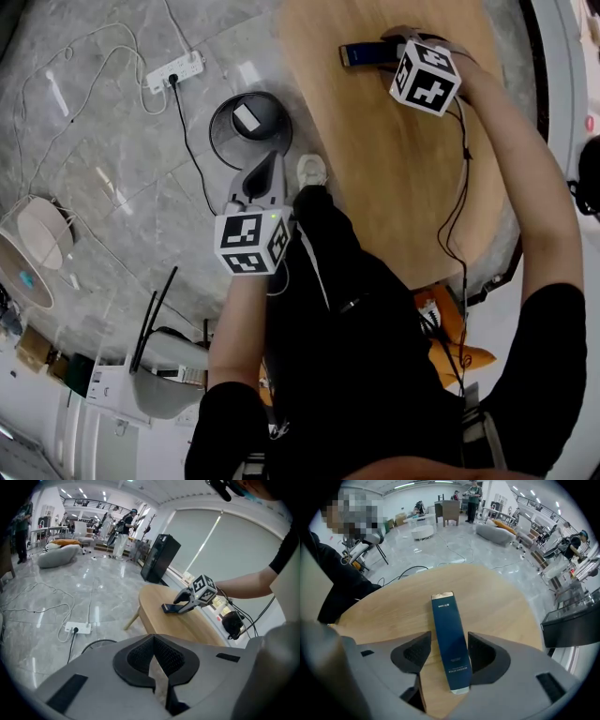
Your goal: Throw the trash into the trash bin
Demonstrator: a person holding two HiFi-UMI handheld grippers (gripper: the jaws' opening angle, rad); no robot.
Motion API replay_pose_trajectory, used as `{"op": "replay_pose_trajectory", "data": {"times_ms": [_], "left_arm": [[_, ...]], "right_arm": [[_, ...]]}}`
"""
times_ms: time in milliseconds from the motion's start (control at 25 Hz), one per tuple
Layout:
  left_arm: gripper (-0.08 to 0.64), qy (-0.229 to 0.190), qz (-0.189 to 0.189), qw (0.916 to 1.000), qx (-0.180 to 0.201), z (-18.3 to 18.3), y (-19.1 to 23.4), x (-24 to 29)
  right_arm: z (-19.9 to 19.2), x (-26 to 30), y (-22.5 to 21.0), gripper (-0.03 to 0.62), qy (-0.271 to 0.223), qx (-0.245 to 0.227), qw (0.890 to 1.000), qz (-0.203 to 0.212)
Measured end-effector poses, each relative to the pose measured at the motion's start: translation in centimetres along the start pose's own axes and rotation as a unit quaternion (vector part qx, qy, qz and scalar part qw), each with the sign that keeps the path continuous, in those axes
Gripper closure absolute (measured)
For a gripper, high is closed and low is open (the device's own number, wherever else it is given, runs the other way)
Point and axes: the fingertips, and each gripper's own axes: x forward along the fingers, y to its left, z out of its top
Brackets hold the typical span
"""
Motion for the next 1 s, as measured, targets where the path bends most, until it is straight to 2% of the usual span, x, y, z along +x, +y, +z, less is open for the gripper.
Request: {"op": "replay_pose_trajectory", "data": {"times_ms": [120, 200, 280, 320, 400, 480, 520, 560, 600, 640, 680, 760, 840, 880, 920, 960, 1000], "left_arm": [[0.548, -0.003, 0.001, 1.0, -0.008, -0.4, 0.6, 0.0], [0.549, -0.004, 0.0, 0.9999, -0.013, -0.7, 0.6, -0.3], [0.549, -0.005, 0.0, 0.9998, -0.018, -0.8, 0.9, -1.0], [0.549, -0.005, 0.001, 0.9998, -0.02, -0.9, 1.1, -1.2], [0.549, -0.009, 0.004, 0.9997, -0.023, -0.8, 1.5, -1.5], [0.549, -0.015, 0.007, 0.9995, -0.027, -0.5, 1.7, -1.7], [0.549, -0.019, 0.009, 0.9993, -0.03, -0.3, 1.9, -2.0], [0.548, -0.022, 0.012, 0.9992, -0.032, -0.2, 2.2, -2.3], [0.548, -0.024, 0.015, 0.999, -0.033, 0.0, 2.5, -2.7], [0.549, -0.026, 0.019, 0.9989, -0.033, 0.1, 2.9, -3.1], [0.549, -0.029, 0.022, 0.9988, -0.033, 0.3, 3.1, -3.5], [0.549, -0.035, 0.031, 0.9983, -0.036, 0.4, 3.7, -4.1], [0.548, -0.041, 0.042, 0.9974, -0.042, 0.4, 4.5, -4.7], [0.548, -0.043, 0.048, 0.9969, -0.046, 0.2, 5.1, -5.0], [0.549, -0.044, 0.055, 0.9963, -0.051, -0.1, 5.7, -5.2], [0.549, -0.044, 0.061, 0.9956, -0.056, -0.5, 6.3, -5.5], [0.548, -0.044, 0.067, 0.9949, -0.061, -1.0, 6.9, -5.9]], "right_arm": [[0.4, 0.9, 0.0, 0.37, 0.012, -0.014, 1.0, 0.002], [-0.1, 0.8, 0.2, 0.393, 0.04, -0.017, 0.999, -0.005], [-0.2, -0.1, 0.5, 0.399, 0.062, 0.015, 0.998, -0.011], [0.3, -0.8, 0.7, 0.4, 0.055, 0.044, 0.997, -0.011], [2.0, -2.8, 1.1, 0.4, 0.006, 0.111, 0.994, -0.008], [4.0, -5.3, 1.5, 0.4, -0.059, 0.171, 0.983, -0.018], [5.1, -6.6, 1.8, 0.4, -0.097, 0.202, 0.974, -0.024], [6.3, -7.9, 2.4, 0.4, -0.139, 0.239, 0.961, -0.025], [7.5, -9.2, 3.2, 0.4, -0.185, 0.281, 0.942, -0.02], [8.6, -10.4, 4.0, 0.4, -0.23, 0.328, 0.916, -0.011], [9.5, -11.4, 4.8, 0.4, -0.27, 0.379, 0.885, 0.002], [10.7, -12.6, 6.6, 0.4, -0.327, 0.479, 0.814, 0.029], [11.6, -12.3, 8.8, 0.402, -0.349, 0.567, 0.745, 0.053], [12.0, -11.5, 10.2, 0.402, -0.348, 0.605, 0.713, 0.063], [12.6, -10.5, 11.7, 0.402, -0.34, 0.637, 0.688, 0.071], [13.3, -9.4, 13.4, 0.402, -0.327, 0.66, 0.672, 0.077], [14.1, -8.3, 15.0, 0.402, -0.313, 0.674, 0.664, 0.081]]}}
